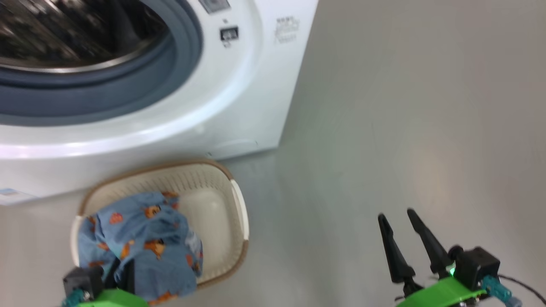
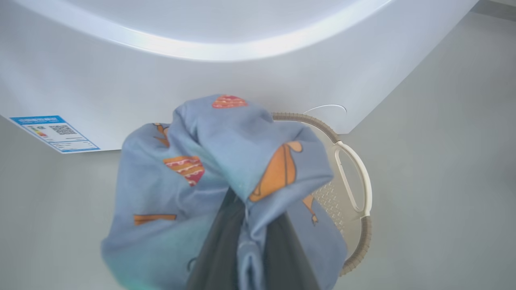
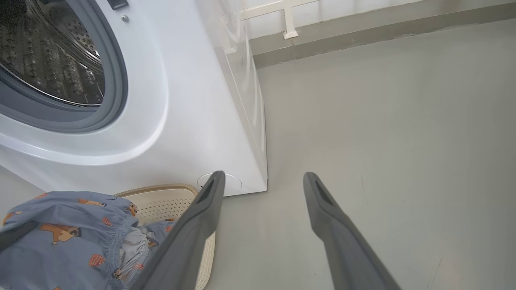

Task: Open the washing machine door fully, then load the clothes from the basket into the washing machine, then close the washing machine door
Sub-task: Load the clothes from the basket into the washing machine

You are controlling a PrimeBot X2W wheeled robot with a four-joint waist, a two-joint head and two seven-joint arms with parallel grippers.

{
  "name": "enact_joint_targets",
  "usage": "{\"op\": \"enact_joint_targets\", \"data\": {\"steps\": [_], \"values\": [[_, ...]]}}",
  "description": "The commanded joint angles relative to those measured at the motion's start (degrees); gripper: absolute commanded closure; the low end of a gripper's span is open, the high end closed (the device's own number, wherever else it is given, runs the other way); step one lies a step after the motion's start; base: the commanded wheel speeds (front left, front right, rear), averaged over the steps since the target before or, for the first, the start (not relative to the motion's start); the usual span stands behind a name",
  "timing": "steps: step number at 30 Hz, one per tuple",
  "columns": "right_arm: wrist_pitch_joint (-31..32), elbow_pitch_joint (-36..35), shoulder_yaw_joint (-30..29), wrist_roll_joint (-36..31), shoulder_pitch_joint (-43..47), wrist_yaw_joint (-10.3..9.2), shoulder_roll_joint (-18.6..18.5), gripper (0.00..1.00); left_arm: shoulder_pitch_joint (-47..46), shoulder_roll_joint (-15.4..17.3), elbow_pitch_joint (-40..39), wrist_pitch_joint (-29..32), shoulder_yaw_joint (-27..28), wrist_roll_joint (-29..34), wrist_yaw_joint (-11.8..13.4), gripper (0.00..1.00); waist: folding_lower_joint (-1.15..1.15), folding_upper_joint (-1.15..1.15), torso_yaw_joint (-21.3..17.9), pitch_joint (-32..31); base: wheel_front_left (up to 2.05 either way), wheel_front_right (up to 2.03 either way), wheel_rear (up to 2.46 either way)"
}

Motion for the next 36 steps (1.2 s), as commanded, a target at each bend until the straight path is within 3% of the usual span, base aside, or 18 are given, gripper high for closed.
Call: {"op": "enact_joint_targets", "data": {"steps": [1, 15, 26, 36], "values": [[-0.3, -0.8, 1.0, -0.9, 1.9, 0.10, -0.5, 0.00, 2.3, 0.1, -2.9, -0.5, 2.2, 0.9, 0.7, 1.00, 0.00, 0.00, 6.5, -11.0, 0.00, 0.00, 0.00], [-0.3, -0.4, -0.7, -2.9, 8.7, 0.10, -0.5, 0.00, 15.2, -4.2, -17.8, -0.5, 5.0, 4.7, 2.0, 1.00, 0.00, 0.00, 7.6, -21.4, 0.00, 0.00, 0.00], [-0.3, -1.3, -2.0, -2.9, 10.5, 0.10, -0.8, 0.00, 19.8, -5.2, -25.6, -0.5, 6.2, 6.6, 2.6, 1.00, 0.00, 0.00, 7.8, -24.1, 0.00, 0.00, 0.00], [-0.3, -1.5, -2.6, -2.6, 11.6, 0.10, -1.0, 0.00, 21.8, -5.5, -27.9, -0.5, 6.1, 7.4, 3.1, 1.00, 0.00, 0.00, 7.8, -25.3, 0.00, 0.00, 0.00]]}}
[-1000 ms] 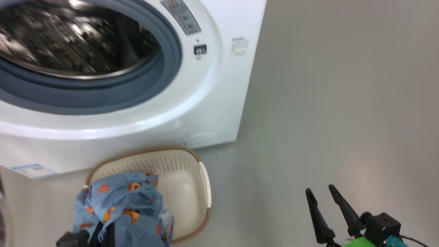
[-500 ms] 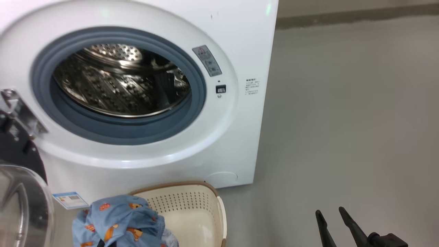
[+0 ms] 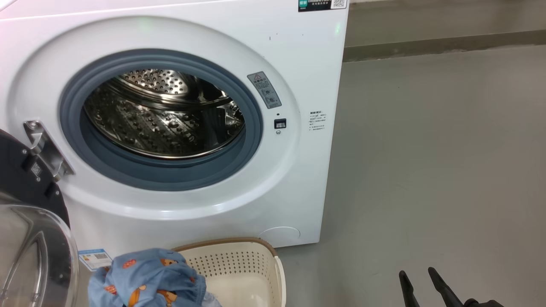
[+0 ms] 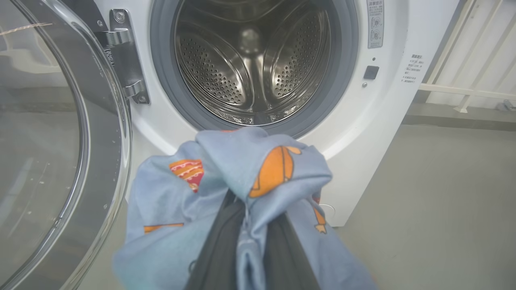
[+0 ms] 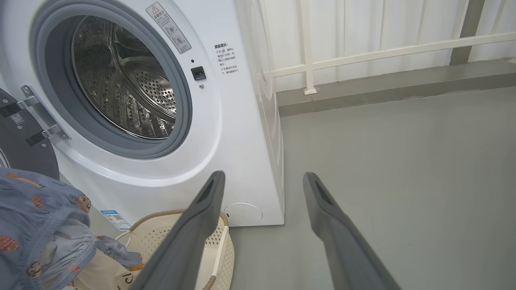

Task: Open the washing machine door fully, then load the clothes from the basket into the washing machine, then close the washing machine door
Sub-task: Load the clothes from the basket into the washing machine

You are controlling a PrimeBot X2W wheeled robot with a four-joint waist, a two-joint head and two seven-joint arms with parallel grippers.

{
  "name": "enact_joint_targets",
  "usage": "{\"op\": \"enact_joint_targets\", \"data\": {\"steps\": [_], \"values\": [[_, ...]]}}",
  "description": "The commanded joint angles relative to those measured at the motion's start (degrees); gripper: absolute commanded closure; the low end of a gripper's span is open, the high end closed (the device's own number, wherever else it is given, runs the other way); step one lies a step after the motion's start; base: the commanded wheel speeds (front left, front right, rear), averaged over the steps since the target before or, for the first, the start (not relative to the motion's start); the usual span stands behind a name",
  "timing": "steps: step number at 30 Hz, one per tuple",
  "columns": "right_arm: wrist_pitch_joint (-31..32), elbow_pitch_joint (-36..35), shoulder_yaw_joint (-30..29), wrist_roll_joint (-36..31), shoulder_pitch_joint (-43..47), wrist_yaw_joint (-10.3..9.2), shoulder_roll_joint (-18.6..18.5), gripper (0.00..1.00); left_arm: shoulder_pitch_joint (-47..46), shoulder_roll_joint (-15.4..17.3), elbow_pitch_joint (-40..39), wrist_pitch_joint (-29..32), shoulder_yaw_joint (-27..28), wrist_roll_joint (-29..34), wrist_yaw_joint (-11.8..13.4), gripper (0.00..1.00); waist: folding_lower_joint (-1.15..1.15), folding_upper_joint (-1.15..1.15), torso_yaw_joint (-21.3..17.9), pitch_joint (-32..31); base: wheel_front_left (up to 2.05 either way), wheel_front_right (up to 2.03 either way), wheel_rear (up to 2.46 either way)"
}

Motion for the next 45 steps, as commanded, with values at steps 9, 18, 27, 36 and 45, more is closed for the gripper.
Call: {"op": "enact_joint_targets", "data": {"steps": [9, 18, 27, 36, 45], "values": [[-0.3, -1.6, 1.6, -0.4, -0.9, 0.10, -0.9, 0.00, -0.8, 0.0, -2.5, -0.5, 2.3, 0.4, 0.7, 1.00, 0.00, 0.00, 0.1, -0.7, 0.00, 0.00, 0.00], [-0.3, -1.6, 1.9, -0.4, -0.9, 0.10, -1.0, 0.00, -1.0, 0.0, -2.9, -0.5, 2.0, 0.4, 0.8, 1.00, 0.00, 0.00, 0.2, -0.8, 0.00, 0.00, 0.00], [-0.3, -1.4, 2.7, -0.3, -1.3, 0.10, -0.8, 0.00, -2.8, 0.0, -2.6, -0.5, 1.7, -0.1, 0.9, 1.00, 0.00, 0.00, -0.8, 0.4, 0.00, 0.00, 0.00], [-0.3, -1.1, 4.0, 0.0, -2.4, 0.10, -0.5, 0.00, -9.6, 0.6, 0.5, -0.5, 2.6, 0.4, -0.3, 1.00, 0.00, 0.00, -3.9, 2.3, 0.00, 0.00, 0.00], [-0.3, -2.2, 6.7, 2.8, -4.7, 0.10, -0.3, 0.00, -22.0, 4.4, 5.1, -0.4, 5.2, 0.3, -1.1, 1.00, 0.00, 0.00, -9.5, 9.7, 0.00, 0.00, 0.00]]}}
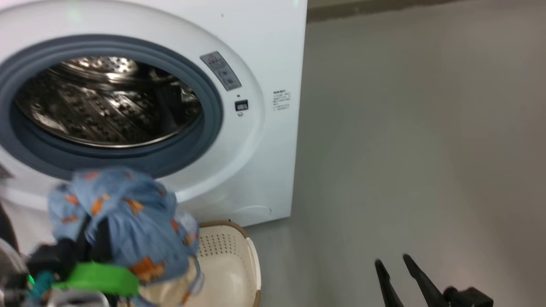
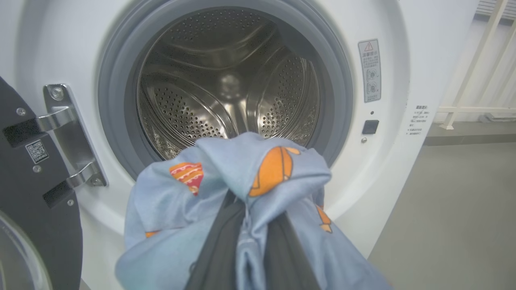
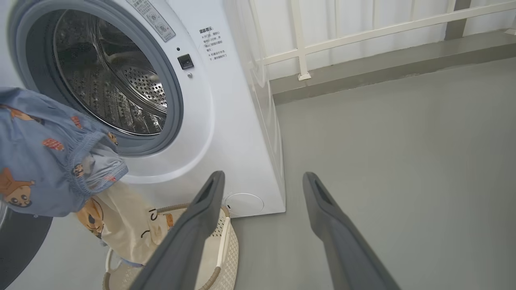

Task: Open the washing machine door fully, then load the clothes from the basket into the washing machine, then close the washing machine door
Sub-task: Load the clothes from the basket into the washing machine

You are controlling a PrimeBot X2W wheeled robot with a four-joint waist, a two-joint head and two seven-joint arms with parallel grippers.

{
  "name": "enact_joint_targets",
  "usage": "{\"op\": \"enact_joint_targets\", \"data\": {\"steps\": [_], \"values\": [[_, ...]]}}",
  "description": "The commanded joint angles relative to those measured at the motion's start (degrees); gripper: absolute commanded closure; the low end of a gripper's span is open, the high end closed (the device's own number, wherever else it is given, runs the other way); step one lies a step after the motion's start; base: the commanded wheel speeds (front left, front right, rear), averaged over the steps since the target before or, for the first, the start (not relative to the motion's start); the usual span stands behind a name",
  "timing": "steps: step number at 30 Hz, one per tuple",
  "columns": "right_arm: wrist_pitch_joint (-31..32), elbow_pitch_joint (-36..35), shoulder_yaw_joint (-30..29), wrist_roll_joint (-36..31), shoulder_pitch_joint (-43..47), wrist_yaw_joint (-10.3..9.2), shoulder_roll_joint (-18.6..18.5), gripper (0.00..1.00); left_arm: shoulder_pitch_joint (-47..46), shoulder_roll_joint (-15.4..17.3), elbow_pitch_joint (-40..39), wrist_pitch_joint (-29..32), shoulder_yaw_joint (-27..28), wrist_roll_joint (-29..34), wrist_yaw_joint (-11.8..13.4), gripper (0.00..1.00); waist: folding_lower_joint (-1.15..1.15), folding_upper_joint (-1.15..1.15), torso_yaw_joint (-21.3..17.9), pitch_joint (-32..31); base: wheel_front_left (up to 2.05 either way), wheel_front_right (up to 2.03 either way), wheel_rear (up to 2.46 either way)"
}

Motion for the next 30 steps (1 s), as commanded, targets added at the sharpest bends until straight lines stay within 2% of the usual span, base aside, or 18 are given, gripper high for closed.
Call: {"op": "enact_joint_targets", "data": {"steps": [1, 8, 9, 19, 30], "values": [[-0.3, -1.8, 2.2, 1.2, -3.6, 0.10, -0.3, 0.00, -5.3, 2.5, -1.0, -0.2, 2.7, 0.0, -0.2, 1.00, 0.00, 0.00, -4.1, 5.5, 0.00, 0.00, 0.00], [-0.3, -2.9, 6.3, 5.6, -8.7, 0.10, -0.3, 0.00, -19.7, 9.9, 3.7, 2.0, 5.1, 0.6, -1.1, 1.00, 0.00, 0.00, -10.3, 15.5, 0.00, 0.00, 0.00], [-0.3, -2.9, 6.3, 5.6, -8.7, 0.10, -0.3, 0.00, -19.7, 9.9, 3.7, 2.0, 5.1, 0.6, -1.1, 1.00, 0.00, 0.00, -10.3, 15.5, 0.00, 0.00, 0.00], [-0.3, -4.3, 15.6, 10.8, -13.6, 0.10, -0.3, 0.00, -40.8, 20.8, 17.5, 3.1, 4.9, 4.2, -2.6, 1.00, 0.00, 0.00, -17.9, 28.7, 0.00, 0.00, 0.00], [-0.3, -5.7, 19.3, 11.9, -16.0, 0.10, -0.3, 0.00, -54.4, 26.7, 28.2, 0.5, 4.2, 6.1, -3.2, 1.00, 0.00, 0.00, -20.9, 36.0, 0.00, 0.00, 0.00]]}}
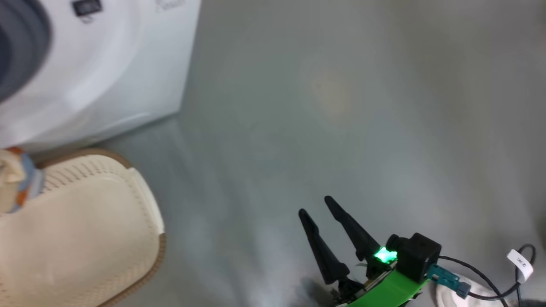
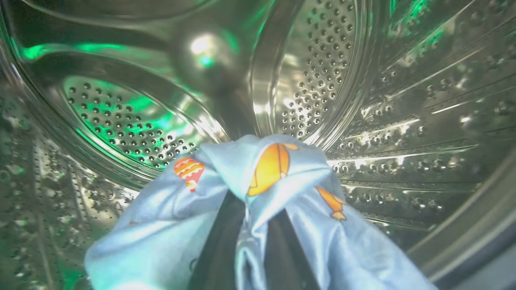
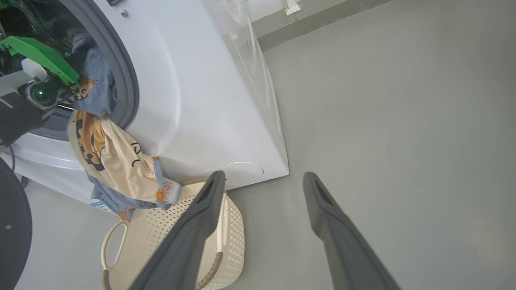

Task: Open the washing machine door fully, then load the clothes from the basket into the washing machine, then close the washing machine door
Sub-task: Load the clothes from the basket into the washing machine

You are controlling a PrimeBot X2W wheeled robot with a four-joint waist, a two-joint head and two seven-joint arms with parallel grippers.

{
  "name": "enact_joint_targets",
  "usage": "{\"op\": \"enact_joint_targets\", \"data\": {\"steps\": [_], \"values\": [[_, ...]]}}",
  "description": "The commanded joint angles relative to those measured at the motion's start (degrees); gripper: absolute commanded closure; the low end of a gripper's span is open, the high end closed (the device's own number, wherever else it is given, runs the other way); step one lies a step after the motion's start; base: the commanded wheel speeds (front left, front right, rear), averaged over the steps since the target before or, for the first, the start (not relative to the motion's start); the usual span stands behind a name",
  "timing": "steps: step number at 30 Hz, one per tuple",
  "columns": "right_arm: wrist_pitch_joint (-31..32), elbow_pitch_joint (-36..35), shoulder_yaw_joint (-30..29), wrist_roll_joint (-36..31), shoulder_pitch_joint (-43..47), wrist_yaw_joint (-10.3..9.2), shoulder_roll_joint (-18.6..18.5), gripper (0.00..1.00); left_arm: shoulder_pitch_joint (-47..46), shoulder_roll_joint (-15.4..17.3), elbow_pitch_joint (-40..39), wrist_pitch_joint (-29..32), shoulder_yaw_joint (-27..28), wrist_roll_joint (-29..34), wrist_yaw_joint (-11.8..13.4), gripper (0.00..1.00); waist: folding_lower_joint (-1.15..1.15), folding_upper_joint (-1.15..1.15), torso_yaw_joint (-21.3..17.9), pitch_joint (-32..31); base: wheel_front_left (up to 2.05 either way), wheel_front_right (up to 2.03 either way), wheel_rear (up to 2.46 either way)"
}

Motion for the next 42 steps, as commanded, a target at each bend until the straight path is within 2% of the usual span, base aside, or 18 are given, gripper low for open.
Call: {"op": "enact_joint_targets", "data": {"steps": [1, 6, 11, 14, 19, 27, 29, 30, 31, 32, 42], "values": [[-0.3, -1.5, 2.1, 0.2, -0.8, 0.10, -0.2, 0.00, -3.1, 4.1, -0.2, -0.8, 1.0, 0.9, -0.2, 1.00, 0.00, 0.00, -4.3, 5.6, 0.00, 0.00, 0.00], [-0.3, -1.5, 4.1, 0.2, -1.4, 0.10, -0.2, 0.00, -9.6, 6.5, 2.1, -1.3, -0.5, 2.1, -1.5, 1.00, 0.00, 0.00, -5.0, 7.6, 0.00, 0.00, 0.00], [-0.3, -1.7, 5.5, 0.3, -1.6, 0.10, -0.2, 0.00, -16.8, 7.6, 2.7, -1.5, -1.3, 2.3, -2.1, 1.00, 0.00, 0.00, -5.5, 9.3, 0.00, 0.00, 0.00], [-0.3, -1.8, 6.3, 0.3, -1.7, 0.10, -0.2, 0.00, -20.6, 8.4, 1.5, -1.6, -1.6, 3.0, -1.5, 1.00, 0.00, 0.00, -6.0, 10.1, 0.00, 0.00, 0.00], [-0.3, -2.2, 6.0, 0.2, -1.3, 0.10, -0.2, 0.00, -23.7, 8.1, -1.6, -1.6, -0.2, 3.0, 1.6, 1.00, 0.00, 0.00, -5.8, 10.9, 0.00, 0.00, 0.00], [-0.3, -1.8, 6.3, 0.4, -1.2, 0.10, -0.2, 0.00, -23.9, 8.8, 7.4, -0.5, -3.4, 5.7, 1.7, 1.00, 0.00, 0.00, -5.3, 10.6, 0.00, 0.00, 0.00], [-0.3, -1.6, 6.0, 0.4, -1.5, 0.10, -0.2, 0.00, -23.5, 8.3, 10.1, 1.0, -4.0, 5.9, 2.2, 0.77, 0.00, 0.00, -4.6, 10.0, 0.00, 0.00, 0.00], [-0.3, -1.5, 5.8, 0.3, -1.7, 0.10, -0.2, 0.00, -23.5, 7.8, 11.2, 1.5, -4.2, 5.8, 2.1, 0.57, 0.00, 0.00, -4.2, 9.7, 0.00, 0.00, 0.00], [-0.3, -1.4, 5.7, 0.2, -2.0, 0.10, -0.2, 0.00, -23.5, 7.5, 12.2, 1.9, -4.2, 5.6, 2.5, 0.24, 0.00, 0.00, -3.9, 9.4, 0.00, 0.00, 0.00], [-0.3, -1.3, 5.6, 0.0, -2.2, 0.10, -0.2, 0.00, -23.3, 7.2, 13.4, 2.5, -4.2, 5.5, 2.8, 0.00, 0.00, 0.00, -3.5, 9.0, 0.00, 0.00, 0.00], [-0.3, 0.4, 3.4, -2.0, -2.8, 0.10, -0.2, 0.00, -21.2, 1.8, 18.2, -0.5, -2.7, 1.8, 5.3, 0.00, 0.00, 0.00, 0.1, 4.9, 0.00, 0.00, 0.00]]}}
